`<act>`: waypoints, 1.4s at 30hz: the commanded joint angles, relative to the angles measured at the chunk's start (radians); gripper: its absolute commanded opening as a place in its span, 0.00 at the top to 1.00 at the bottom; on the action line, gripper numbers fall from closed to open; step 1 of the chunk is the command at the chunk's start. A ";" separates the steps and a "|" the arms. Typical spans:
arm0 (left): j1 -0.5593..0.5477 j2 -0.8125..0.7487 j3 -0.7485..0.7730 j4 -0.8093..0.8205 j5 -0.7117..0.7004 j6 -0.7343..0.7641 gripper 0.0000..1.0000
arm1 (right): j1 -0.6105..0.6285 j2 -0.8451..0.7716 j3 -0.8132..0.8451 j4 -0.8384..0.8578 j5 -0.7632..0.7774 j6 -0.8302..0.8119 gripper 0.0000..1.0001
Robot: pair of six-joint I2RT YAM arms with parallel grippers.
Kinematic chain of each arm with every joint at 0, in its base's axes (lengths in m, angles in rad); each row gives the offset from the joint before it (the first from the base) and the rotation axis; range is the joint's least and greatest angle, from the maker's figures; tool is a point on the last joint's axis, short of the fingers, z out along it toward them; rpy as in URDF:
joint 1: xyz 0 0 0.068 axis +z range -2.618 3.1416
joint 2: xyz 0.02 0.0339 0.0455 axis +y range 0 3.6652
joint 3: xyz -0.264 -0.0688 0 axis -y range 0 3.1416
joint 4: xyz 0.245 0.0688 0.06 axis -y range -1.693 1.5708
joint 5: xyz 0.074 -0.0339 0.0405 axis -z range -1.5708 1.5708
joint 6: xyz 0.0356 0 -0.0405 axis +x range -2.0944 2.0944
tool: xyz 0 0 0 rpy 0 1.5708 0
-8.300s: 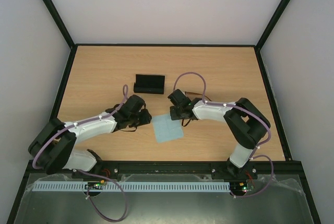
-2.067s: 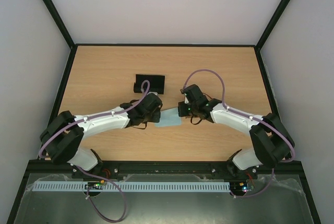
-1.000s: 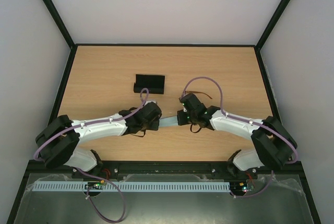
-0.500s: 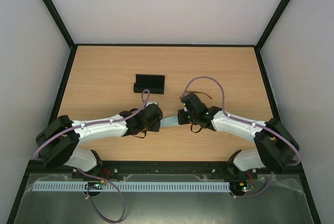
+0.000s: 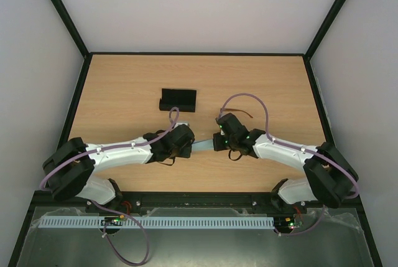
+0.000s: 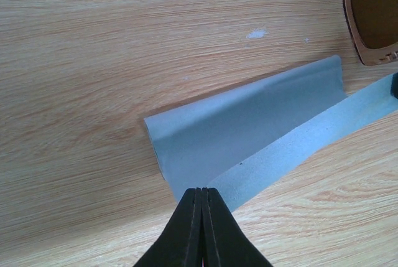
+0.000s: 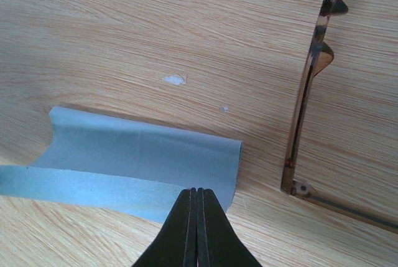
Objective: Organize the sunglasses
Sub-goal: Fold the glasses cleaning cloth at the center of the board.
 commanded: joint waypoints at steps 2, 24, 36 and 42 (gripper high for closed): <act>-0.015 -0.017 -0.011 -0.015 -0.014 -0.010 0.98 | 0.008 -0.031 -0.013 0.009 0.022 0.010 0.99; -0.021 -0.012 -0.027 -0.019 -0.037 -0.025 0.98 | 0.025 -0.039 -0.052 0.036 0.016 0.028 0.99; -0.018 0.022 -0.009 -0.019 -0.056 -0.028 0.98 | 0.026 -0.003 -0.031 0.047 0.033 0.024 0.99; 0.002 0.041 0.011 -0.016 -0.061 -0.022 0.98 | 0.025 0.036 -0.003 0.045 0.058 0.023 0.99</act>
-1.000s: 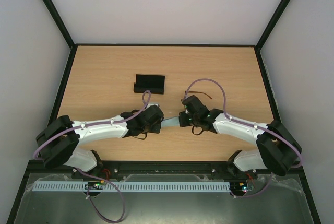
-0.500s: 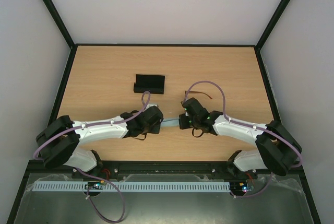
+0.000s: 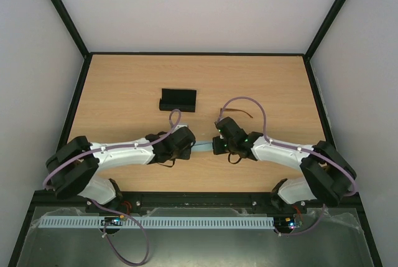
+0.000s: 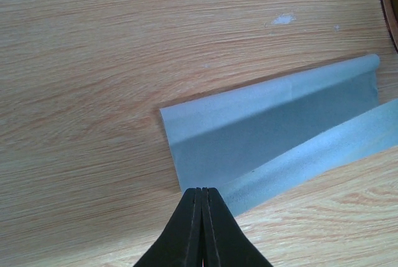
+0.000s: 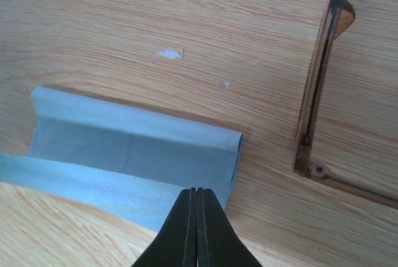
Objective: Organize the sunglasses
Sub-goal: Fold the glasses cleaning cloth at the center of the board.
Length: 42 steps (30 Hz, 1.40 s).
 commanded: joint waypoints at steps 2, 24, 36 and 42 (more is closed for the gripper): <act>0.028 0.021 0.023 -0.004 -0.022 0.004 0.98 | 0.005 0.041 0.047 0.014 0.064 0.003 0.99; 0.114 0.101 0.076 0.052 0.020 0.058 0.98 | 0.004 0.130 0.136 -0.011 0.125 -0.009 0.99; 0.133 0.121 0.080 0.067 0.030 0.073 0.98 | 0.004 0.149 0.131 -0.006 0.126 -0.008 0.99; 0.135 0.135 0.079 0.074 0.032 0.076 0.98 | 0.004 0.154 0.130 -0.003 0.136 -0.008 0.99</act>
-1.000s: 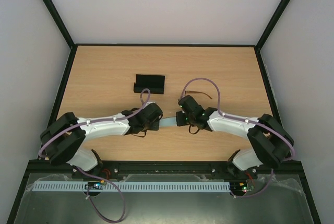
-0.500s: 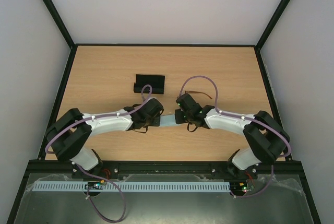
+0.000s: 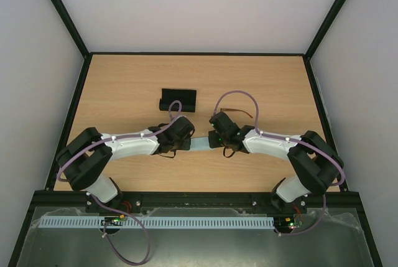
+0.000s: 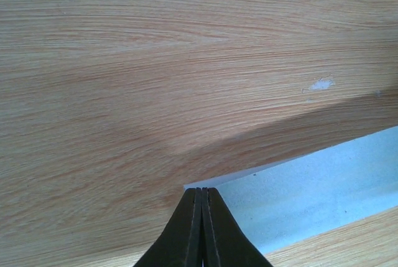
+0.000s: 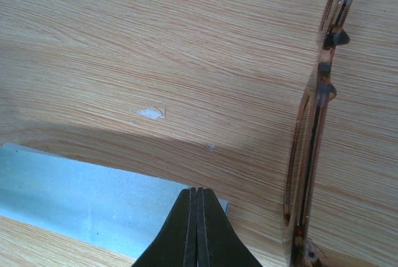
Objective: Organize the sunglasses
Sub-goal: Fold the glasses cleaning cloth at the center of the board.
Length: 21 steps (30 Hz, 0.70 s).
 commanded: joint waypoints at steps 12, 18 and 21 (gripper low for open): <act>0.011 0.037 0.021 0.019 0.003 0.012 0.98 | 0.003 0.027 0.007 0.018 0.033 -0.001 0.99; 0.011 0.037 0.015 0.023 0.003 0.011 0.98 | 0.003 0.031 -0.001 0.028 0.031 0.001 0.99; 0.012 0.042 0.015 0.026 0.004 0.011 0.98 | 0.003 0.035 -0.001 0.030 0.031 0.001 0.99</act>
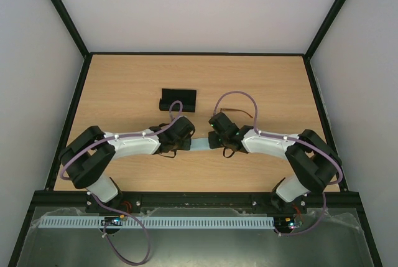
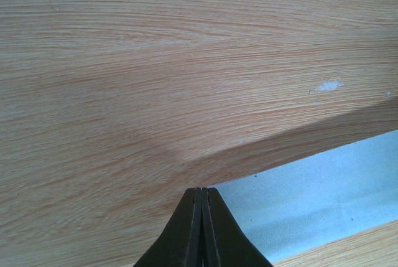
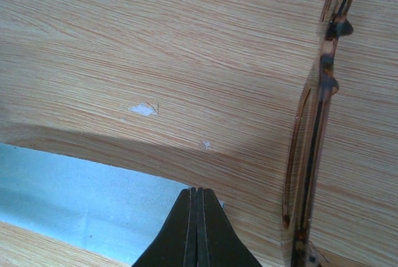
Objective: Organize the sunglasses
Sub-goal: Fold the glasses cleaning cloth at the center of the board.
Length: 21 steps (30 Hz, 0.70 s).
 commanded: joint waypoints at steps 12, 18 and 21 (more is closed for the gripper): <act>0.007 0.020 0.013 0.013 -0.001 0.003 0.98 | 0.002 0.030 -0.004 0.037 0.022 0.002 0.99; 0.006 0.024 0.015 0.014 0.001 0.004 0.97 | 0.003 0.038 -0.006 0.043 0.022 0.002 0.99; 0.007 0.023 0.014 0.014 0.002 0.003 0.93 | 0.003 0.037 -0.008 0.044 0.022 0.003 0.99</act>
